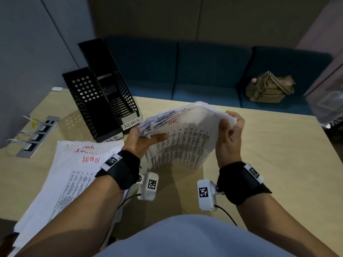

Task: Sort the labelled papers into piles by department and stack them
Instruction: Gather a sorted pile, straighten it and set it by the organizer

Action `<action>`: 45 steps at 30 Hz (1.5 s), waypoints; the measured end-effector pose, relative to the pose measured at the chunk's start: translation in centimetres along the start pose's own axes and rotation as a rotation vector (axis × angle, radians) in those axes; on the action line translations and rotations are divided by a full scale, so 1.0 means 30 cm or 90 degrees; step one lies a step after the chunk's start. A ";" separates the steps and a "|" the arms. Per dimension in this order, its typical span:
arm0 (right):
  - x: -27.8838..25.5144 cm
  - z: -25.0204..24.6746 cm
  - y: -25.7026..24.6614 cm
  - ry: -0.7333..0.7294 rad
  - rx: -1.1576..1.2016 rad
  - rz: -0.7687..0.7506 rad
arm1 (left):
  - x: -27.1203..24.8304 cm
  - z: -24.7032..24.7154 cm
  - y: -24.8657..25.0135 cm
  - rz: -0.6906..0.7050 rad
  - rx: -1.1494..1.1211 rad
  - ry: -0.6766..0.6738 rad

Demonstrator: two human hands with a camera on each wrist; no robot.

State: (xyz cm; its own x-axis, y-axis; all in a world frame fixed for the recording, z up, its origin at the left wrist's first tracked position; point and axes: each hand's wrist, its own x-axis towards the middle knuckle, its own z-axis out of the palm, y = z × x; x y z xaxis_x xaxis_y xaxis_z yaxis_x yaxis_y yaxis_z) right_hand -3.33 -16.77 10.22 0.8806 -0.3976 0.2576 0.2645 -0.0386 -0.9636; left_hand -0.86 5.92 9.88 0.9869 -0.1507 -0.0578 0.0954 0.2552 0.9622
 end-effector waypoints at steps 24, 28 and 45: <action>-0.008 0.029 -0.012 -0.048 -0.250 -0.159 | 0.013 -0.012 -0.002 -0.029 -0.028 0.002; 0.007 0.022 -0.013 -0.014 -0.243 -0.144 | 0.004 0.007 0.017 -0.076 -0.132 0.028; 0.075 -0.021 0.065 -0.134 -0.070 0.225 | 0.022 -0.017 -0.003 0.027 0.098 0.055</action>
State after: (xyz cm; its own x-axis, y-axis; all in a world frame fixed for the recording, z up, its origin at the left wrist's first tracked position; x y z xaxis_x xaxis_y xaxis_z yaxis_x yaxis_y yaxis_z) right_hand -1.08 -18.32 8.87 0.9736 -0.2090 -0.0918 -0.1013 -0.0356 -0.9942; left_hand -0.14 6.29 9.60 0.9977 -0.0586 -0.0331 0.0393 0.1093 0.9932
